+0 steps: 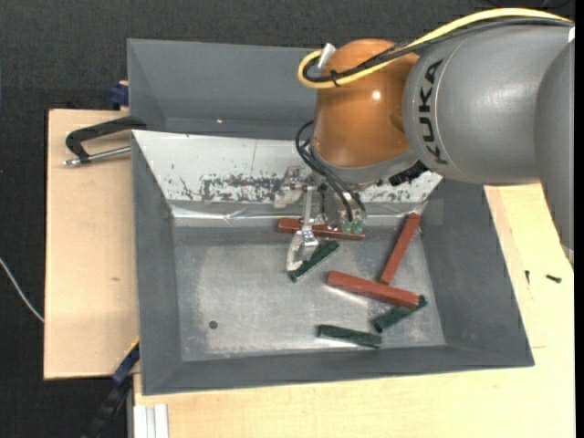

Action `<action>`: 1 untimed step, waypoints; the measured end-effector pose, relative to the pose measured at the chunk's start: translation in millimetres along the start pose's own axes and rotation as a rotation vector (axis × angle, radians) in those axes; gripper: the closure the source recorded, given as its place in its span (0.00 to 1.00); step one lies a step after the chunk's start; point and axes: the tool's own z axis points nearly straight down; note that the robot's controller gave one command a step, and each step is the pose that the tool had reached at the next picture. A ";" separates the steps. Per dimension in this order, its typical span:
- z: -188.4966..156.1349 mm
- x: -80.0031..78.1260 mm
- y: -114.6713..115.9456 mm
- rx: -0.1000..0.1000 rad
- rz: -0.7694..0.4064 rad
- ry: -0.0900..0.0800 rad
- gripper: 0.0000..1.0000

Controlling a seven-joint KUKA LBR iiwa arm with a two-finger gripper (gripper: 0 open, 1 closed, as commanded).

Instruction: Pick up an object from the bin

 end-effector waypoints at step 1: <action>43.0 3.7 -3.3 -0.001 -0.019 -0.013 0.00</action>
Offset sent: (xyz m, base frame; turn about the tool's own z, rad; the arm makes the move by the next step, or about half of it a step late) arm -0.0051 -0.0727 -0.0668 -0.0549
